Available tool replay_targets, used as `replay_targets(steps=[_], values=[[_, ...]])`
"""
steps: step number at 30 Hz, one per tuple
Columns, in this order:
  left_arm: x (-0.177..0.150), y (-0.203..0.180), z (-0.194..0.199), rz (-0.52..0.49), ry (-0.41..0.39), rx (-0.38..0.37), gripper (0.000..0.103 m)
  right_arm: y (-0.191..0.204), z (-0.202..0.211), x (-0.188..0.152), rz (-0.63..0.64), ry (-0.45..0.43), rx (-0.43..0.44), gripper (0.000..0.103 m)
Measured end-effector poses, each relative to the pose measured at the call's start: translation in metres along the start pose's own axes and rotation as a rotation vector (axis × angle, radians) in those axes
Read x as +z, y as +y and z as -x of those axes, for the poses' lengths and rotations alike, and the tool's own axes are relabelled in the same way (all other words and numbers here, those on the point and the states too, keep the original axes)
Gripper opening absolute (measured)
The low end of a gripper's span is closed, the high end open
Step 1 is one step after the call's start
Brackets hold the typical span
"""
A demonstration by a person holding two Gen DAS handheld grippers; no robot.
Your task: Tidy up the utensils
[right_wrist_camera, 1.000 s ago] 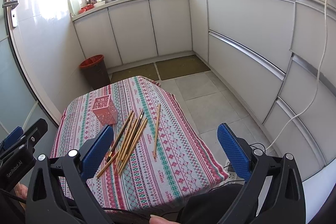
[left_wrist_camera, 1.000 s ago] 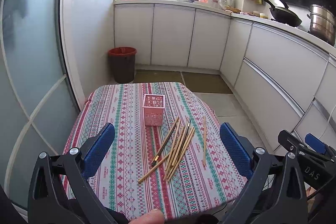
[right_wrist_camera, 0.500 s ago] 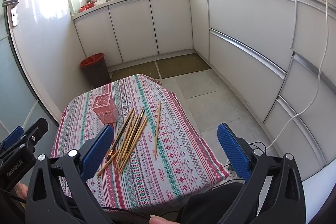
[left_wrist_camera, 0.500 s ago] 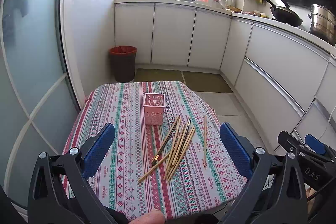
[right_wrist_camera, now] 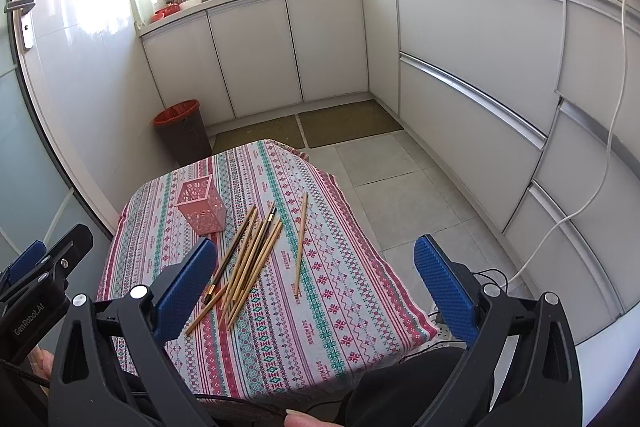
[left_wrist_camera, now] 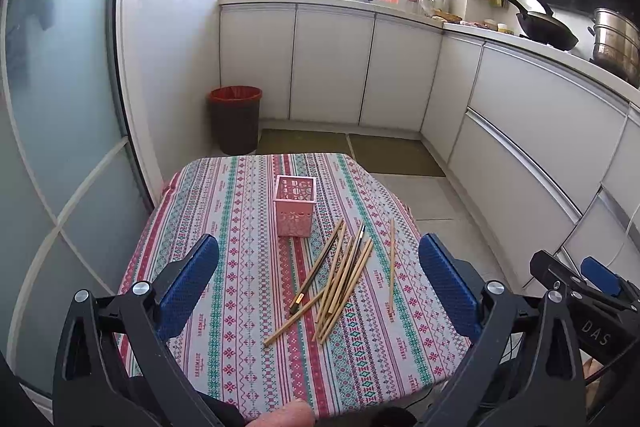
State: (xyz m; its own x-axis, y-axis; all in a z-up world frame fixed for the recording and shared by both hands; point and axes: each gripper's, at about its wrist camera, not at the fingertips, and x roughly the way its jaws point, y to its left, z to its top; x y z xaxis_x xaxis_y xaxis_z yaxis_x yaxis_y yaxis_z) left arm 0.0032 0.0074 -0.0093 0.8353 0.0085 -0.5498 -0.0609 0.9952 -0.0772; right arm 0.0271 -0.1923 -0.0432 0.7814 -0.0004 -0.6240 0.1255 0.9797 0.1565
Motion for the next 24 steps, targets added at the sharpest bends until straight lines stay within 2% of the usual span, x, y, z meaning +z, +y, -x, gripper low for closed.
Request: replay_targets(steps=[16, 24], values=[[-0.001, 0.000, -0.002, 0.000, 0.005, 0.000, 0.096, 0.001, -0.002, -0.003, 0.002, 0.006, -0.002, 0.096], [-0.003, 0.000, -0.012, 0.002, 0.032, 0.006, 0.096, -0.002, -0.006, -0.002, -0.009, 0.018, -0.005, 0.096]])
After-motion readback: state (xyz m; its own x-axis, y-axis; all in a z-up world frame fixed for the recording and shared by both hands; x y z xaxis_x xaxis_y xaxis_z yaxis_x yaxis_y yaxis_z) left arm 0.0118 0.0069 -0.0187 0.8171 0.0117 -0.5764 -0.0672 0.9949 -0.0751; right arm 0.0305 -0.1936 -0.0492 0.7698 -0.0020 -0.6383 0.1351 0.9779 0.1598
